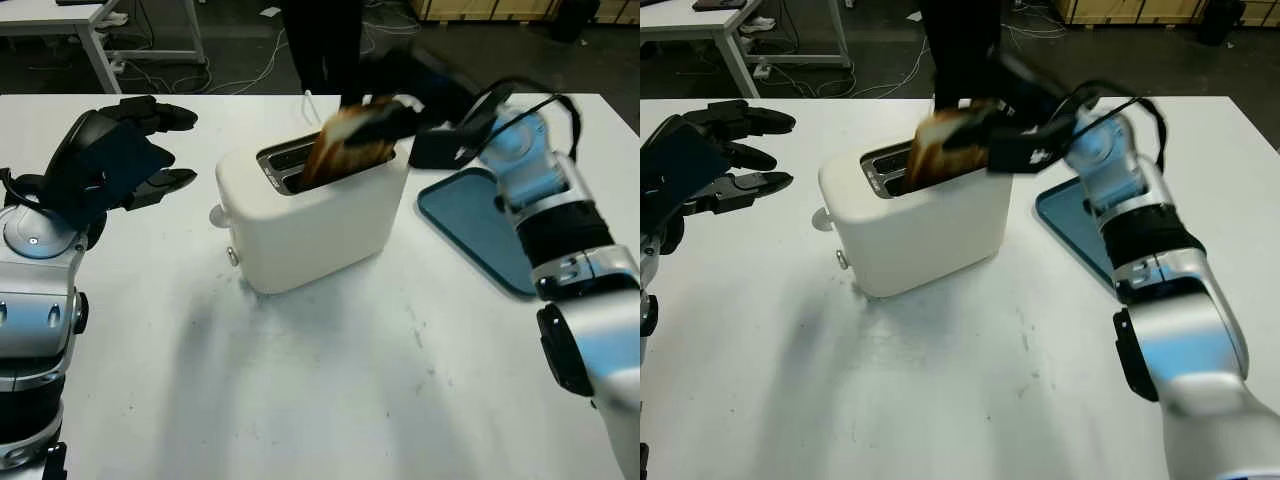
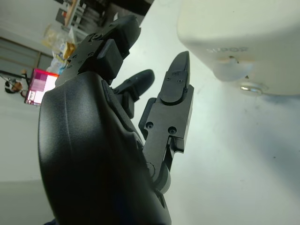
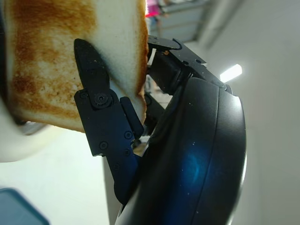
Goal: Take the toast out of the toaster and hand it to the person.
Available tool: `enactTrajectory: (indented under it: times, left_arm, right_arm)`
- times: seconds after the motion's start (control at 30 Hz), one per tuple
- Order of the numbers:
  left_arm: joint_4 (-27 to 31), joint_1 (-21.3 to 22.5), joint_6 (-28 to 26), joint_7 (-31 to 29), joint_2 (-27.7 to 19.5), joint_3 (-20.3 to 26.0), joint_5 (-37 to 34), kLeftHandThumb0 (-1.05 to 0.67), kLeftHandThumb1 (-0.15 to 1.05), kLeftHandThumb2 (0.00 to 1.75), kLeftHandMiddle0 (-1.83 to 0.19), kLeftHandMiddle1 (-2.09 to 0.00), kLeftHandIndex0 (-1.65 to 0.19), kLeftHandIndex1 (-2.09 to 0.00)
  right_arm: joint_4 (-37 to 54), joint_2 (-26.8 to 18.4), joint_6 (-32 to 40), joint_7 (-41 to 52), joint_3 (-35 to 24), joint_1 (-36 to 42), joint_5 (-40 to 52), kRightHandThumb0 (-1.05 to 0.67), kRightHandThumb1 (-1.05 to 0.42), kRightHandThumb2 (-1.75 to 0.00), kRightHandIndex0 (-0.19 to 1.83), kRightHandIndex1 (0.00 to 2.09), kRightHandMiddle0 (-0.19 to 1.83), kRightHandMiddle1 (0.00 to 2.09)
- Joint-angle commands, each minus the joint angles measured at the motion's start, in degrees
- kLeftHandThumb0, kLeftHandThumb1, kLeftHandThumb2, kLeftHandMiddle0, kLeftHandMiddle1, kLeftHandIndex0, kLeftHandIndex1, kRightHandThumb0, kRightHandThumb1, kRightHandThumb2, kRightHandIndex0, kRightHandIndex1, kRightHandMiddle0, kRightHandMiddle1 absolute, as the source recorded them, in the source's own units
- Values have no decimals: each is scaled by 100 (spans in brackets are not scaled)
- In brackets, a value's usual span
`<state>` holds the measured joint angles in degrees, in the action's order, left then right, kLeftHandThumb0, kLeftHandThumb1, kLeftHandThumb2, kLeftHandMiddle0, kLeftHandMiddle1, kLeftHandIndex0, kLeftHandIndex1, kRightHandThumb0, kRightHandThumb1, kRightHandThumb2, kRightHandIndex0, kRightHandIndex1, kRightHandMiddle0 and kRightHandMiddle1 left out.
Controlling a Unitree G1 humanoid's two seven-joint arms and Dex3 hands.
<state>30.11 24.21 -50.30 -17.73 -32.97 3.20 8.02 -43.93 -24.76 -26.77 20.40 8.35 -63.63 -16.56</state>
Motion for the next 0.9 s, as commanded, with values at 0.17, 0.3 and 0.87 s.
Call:
enactTrajectory:
  times: [0.17, 0.3, 0.87]
  left_arm:
    - [5, -113, 80, 39, 14, 37, 1, -6, 92, 17, -19, -108, -41, -47]
    - [-41, -134, 135, 66, 58, 71, -17, -10, 92, 16, -19, -109, -41, -48]
    - [-153, -205, 334, 107, 107, 116, -65, -14, 92, 15, -17, -116, -39, -54]
  right_arm:
    - [-1078, -330, -123, -425, -389, -764, 102, -48, -92, -41, 97, 175, 75, 175]
    - [-1605, -468, -190, -743, -595, -1039, 157, -50, -92, -38, 102, 175, 82, 175]
    - [-2935, -381, 1481, -1939, -1419, -1084, 779, -36, -92, -41, 89, 175, 64, 175]
